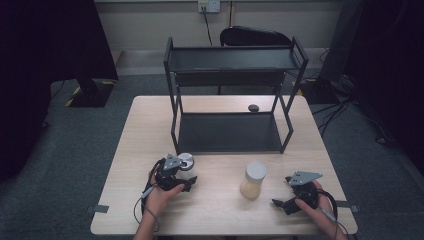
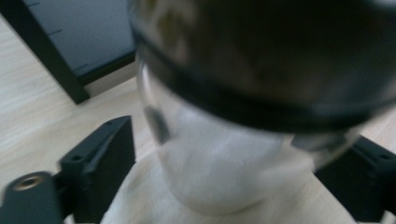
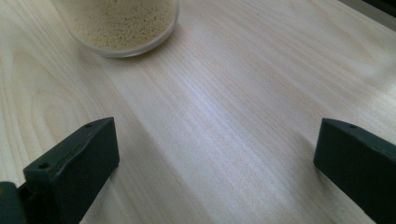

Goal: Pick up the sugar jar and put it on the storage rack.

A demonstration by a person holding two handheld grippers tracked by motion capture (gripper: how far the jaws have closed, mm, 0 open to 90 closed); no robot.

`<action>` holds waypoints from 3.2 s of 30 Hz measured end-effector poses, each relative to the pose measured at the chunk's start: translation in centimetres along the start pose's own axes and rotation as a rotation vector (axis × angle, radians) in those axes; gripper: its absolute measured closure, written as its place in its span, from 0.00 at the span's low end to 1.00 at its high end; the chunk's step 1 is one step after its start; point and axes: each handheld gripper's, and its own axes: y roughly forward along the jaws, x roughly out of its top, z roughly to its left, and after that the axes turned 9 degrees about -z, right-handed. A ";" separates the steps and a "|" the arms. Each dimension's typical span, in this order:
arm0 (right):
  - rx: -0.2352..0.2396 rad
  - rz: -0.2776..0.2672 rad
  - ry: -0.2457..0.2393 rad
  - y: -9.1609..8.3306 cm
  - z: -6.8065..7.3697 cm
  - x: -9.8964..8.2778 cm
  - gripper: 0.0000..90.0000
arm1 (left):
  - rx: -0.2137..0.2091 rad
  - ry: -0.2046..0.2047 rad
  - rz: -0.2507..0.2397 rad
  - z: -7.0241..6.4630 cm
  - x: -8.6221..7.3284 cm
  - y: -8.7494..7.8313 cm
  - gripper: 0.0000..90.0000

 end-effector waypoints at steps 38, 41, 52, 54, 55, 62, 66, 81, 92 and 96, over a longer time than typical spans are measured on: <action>0.000 0.000 0.000 0.0 0.0 0.0 0.00 | -0.108 0.042 0.028 1.0 7.2 2.8 0.33; 0.000 0.000 0.001 0.0 0.0 0.0 0.00 | -0.121 0.042 0.022 1.1 8.2 2.9 0.33; 0.000 0.000 0.000 0.0 0.0 0.0 0.00 | -0.128 0.053 0.012 1.4 10.8 2.9 0.33; 0.000 0.000 0.001 0.0 0.0 0.0 0.00 | -0.128 0.056 0.009 1.4 11.2 3.0 0.33; 0.000 0.000 0.001 0.0 0.0 0.0 0.00 | -0.127 0.058 0.010 1.4 11.4 3.0 0.33; 0.000 0.000 0.000 0.0 0.0 0.0 0.00 | -0.130 0.069 0.017 1.5 12.9 3.2 0.34; 0.000 0.000 0.001 0.0 0.0 0.0 0.00 | -0.139 0.076 0.013 1.5 13.7 3.3 0.33; -0.001 0.000 0.001 0.0 0.0 0.0 0.00 | -0.176 0.079 0.005 2.1 17.0 3.1 0.33; -0.001 0.000 0.001 0.0 0.0 0.0 0.00 | -0.179 0.099 0.010 2.1 19.7 2.8 0.33; -0.001 0.000 0.001 0.0 0.0 0.0 0.00 | -0.166 0.119 0.009 1.8 20.7 2.6 0.33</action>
